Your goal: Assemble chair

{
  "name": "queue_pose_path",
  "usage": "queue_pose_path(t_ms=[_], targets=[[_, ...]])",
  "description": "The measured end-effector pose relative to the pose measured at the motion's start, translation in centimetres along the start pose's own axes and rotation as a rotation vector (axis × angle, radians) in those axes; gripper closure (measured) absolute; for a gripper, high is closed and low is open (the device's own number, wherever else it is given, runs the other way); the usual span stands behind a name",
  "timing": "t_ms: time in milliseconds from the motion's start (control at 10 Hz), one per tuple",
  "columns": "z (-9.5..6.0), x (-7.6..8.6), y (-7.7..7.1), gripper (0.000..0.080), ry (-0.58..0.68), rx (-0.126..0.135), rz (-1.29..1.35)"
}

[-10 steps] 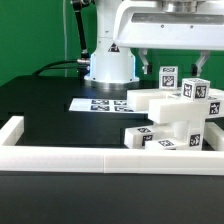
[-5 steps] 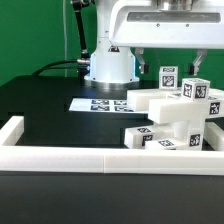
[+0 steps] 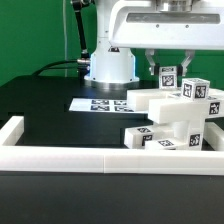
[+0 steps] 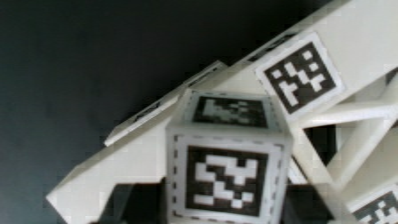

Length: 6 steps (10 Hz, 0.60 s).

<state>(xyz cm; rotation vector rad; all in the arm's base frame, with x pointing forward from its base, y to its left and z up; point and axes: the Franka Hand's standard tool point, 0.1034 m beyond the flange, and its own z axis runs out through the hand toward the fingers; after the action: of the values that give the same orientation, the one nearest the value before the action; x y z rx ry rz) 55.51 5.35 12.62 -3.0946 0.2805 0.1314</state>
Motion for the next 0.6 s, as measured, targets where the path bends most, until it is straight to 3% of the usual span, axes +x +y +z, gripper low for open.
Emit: queue_pose_path(t_ms=[600], targets=[[0.0, 0.0, -0.01, 0.0512, 0.0, 0.0, 0.349]])
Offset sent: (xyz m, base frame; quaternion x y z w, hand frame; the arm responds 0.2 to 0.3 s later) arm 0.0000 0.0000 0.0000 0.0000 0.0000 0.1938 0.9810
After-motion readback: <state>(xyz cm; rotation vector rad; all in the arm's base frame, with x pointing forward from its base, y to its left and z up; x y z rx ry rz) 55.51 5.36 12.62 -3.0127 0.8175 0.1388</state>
